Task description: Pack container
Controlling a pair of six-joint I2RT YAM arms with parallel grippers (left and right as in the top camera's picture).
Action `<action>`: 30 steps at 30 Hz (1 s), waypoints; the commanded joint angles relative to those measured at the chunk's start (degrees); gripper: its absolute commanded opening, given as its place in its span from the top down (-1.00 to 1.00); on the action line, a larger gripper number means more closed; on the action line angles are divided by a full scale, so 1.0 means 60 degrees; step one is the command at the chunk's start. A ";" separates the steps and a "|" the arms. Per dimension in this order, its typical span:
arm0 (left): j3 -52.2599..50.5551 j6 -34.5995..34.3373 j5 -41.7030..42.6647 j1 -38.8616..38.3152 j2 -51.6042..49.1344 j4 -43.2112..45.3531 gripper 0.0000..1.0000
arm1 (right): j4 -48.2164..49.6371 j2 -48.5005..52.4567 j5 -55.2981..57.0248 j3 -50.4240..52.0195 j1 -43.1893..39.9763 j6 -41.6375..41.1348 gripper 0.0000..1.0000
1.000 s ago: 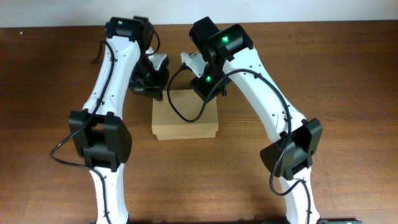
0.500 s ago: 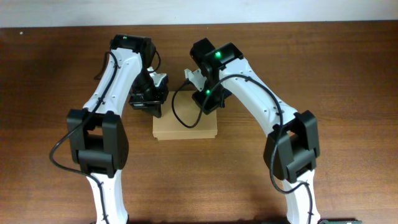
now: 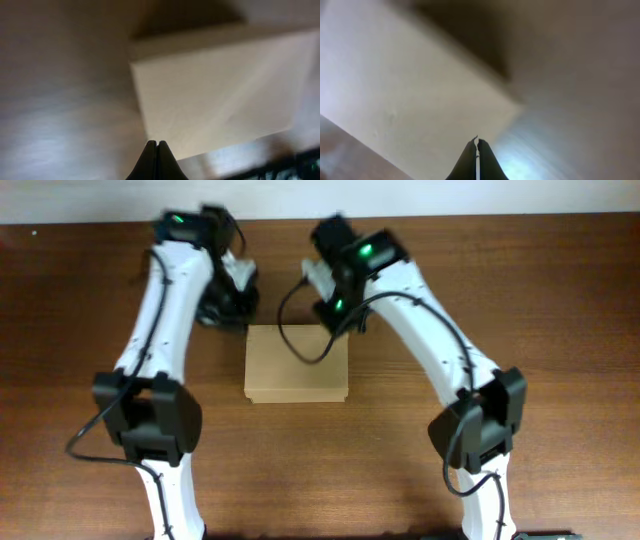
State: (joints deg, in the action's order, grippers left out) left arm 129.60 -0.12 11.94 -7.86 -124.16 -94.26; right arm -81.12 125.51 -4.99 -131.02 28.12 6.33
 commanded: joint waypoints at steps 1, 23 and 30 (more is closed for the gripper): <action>0.2375 -0.0131 -0.0729 0.0470 0.0255 -0.0397 0.96 | -0.0623 -0.0594 0.0976 -0.2368 -0.0612 -0.0656 0.92; 0.4255 -0.0637 -0.2186 0.1355 0.4397 -0.0404 0.79 | -0.2703 -0.7694 0.3996 -0.0321 -0.0951 -0.1610 0.93; 0.1224 -0.0918 -0.2973 0.1264 0.6160 -0.0401 0.81 | -0.2703 -1.1016 0.4335 0.1770 -0.0951 -0.2874 0.93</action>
State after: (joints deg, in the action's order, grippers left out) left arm 143.96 -3.79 -1.65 0.30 -90.15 -96.62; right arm -96.97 65.36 18.72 -122.83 22.17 -5.15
